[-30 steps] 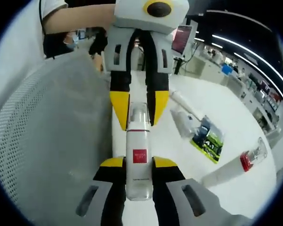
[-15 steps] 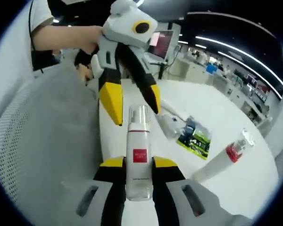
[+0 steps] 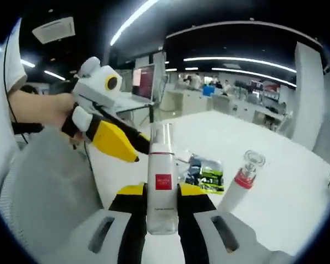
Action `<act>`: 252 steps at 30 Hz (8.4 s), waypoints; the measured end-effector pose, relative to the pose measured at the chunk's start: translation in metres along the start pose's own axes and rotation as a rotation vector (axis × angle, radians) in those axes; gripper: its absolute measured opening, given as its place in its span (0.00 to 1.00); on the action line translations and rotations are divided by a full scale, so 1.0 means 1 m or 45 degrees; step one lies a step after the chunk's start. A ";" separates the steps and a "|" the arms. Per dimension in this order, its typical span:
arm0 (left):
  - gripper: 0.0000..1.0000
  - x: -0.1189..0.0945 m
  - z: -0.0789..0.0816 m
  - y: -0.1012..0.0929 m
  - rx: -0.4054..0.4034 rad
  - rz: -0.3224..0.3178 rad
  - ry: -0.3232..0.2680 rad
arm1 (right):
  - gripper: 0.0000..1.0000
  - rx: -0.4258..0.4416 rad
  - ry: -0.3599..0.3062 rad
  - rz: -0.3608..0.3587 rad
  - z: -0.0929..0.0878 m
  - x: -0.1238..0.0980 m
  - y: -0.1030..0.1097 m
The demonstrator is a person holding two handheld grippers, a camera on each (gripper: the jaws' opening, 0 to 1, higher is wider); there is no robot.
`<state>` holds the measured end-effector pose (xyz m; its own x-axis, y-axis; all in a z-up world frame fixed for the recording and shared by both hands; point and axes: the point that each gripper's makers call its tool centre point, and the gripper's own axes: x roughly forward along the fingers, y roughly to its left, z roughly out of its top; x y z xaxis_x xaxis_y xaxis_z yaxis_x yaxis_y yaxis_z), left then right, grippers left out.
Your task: Arrange the skincare products in the storage area until every visible bottle or jar stands upright without overlapping.
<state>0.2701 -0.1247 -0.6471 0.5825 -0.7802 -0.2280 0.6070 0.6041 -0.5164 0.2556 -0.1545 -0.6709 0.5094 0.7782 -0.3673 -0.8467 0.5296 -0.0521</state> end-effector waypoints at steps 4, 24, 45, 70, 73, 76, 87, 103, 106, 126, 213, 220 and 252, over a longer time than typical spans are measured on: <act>0.46 0.003 0.008 -0.004 -0.041 0.012 -0.073 | 0.20 -0.011 -0.009 -0.034 0.006 0.002 0.003; 0.17 0.009 0.006 -0.006 -0.388 0.101 -0.177 | 0.21 -0.091 0.029 -0.231 0.010 0.002 -0.003; 0.16 0.002 0.035 -0.056 0.235 -0.278 0.059 | 0.24 0.101 -0.112 0.313 0.026 -0.021 0.017; 0.15 0.027 -0.001 -0.112 0.765 -0.644 0.264 | 0.20 -0.075 -0.092 0.480 0.013 -0.042 0.010; 0.15 0.033 -0.007 -0.105 0.779 -0.644 0.298 | 0.20 -0.084 -0.064 0.470 0.004 -0.040 0.007; 0.15 0.038 -0.012 -0.097 0.794 -0.638 0.331 | 0.20 -0.079 -0.044 0.451 -0.006 -0.036 0.002; 0.15 0.067 -0.046 -0.061 0.888 -0.567 0.475 | 0.20 -0.142 0.065 0.394 -0.053 -0.009 -0.015; 0.15 0.110 -0.084 -0.008 0.882 -0.507 0.581 | 0.20 -0.109 0.166 0.348 -0.113 0.023 -0.045; 0.15 0.115 -0.088 0.004 0.871 -0.502 0.590 | 0.20 -0.099 0.171 0.347 -0.119 0.027 -0.049; 0.16 0.134 -0.070 0.019 0.782 -0.465 0.503 | 0.21 -0.115 0.170 0.328 -0.118 0.042 -0.081; 0.54 0.059 -0.059 0.036 0.493 -0.043 0.432 | 0.73 0.092 0.247 0.146 -0.104 0.004 -0.069; 0.60 0.026 -0.056 0.046 0.413 0.057 0.376 | 0.80 0.128 0.215 0.126 -0.093 -0.003 -0.055; 0.85 -0.094 -0.074 0.057 0.276 0.383 0.289 | 0.99 0.188 0.179 0.114 -0.071 -0.041 -0.003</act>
<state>0.2097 -0.0287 -0.7162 0.6319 -0.5654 -0.5302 0.5417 0.8114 -0.2196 0.2265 -0.2121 -0.7221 0.3981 0.7752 -0.4906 -0.8504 0.5124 0.1196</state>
